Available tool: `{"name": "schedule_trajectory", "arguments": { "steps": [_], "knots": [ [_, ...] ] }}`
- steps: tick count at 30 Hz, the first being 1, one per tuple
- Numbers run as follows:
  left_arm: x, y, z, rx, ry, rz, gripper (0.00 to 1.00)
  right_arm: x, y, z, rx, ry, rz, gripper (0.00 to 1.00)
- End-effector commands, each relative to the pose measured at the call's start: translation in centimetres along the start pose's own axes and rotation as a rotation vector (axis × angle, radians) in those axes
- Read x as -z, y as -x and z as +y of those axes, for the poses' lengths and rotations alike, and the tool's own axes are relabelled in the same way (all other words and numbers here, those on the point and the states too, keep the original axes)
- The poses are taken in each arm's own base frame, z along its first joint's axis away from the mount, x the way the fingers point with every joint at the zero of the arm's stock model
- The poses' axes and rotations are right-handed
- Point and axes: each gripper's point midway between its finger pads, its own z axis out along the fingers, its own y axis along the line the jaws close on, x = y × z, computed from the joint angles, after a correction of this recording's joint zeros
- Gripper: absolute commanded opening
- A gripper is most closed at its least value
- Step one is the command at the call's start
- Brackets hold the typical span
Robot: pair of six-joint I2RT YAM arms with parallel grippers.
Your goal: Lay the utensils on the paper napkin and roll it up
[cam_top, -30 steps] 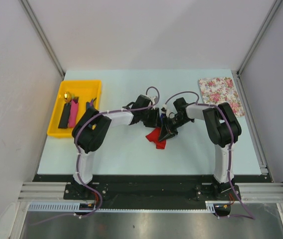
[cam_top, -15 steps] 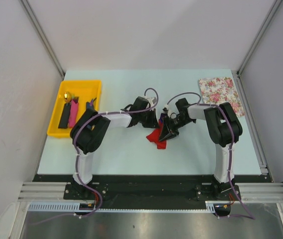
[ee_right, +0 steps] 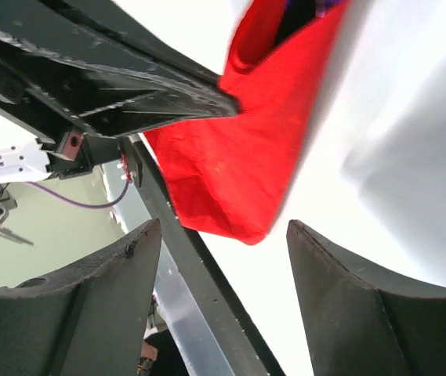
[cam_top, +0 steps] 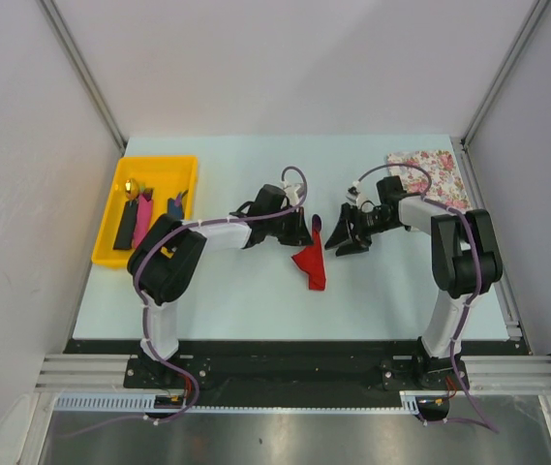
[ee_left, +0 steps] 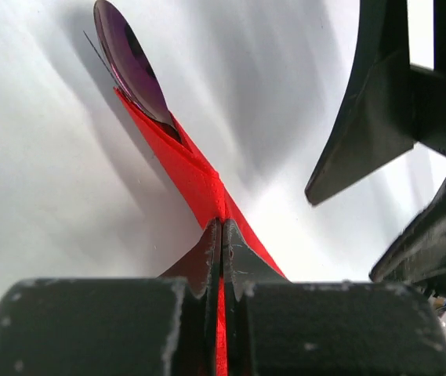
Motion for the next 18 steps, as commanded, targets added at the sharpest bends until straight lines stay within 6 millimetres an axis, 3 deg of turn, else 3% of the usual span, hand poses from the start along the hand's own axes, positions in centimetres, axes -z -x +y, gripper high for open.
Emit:
{"name": "schedule_trajectory", "arguments": {
  "steps": [1, 5, 13, 18],
  "knots": [
    [1.5, 3.1, -2.2, -0.065, -0.056, -0.065, 0.0, 0.6, 0.0, -1.4, 0.001, -0.034, -0.02, 0.71],
    [1.4, 2.6, -1.7, -0.037, -0.07, -0.053, 0.0, 0.6, 0.2, -2.1, -0.007, -0.056, -0.028, 0.73],
    [3.4, 4.1, -5.4, -0.095, -0.2, -0.087, 0.0, 0.5, 0.5, -2.5, 0.054, -0.043, -0.071, 0.85],
    [5.1, 4.9, -7.4, -0.131, -0.25, -0.102, 0.0, 1.9, 2.1, -0.9, 0.164, -0.009, -0.157, 0.9]
  ]
}}
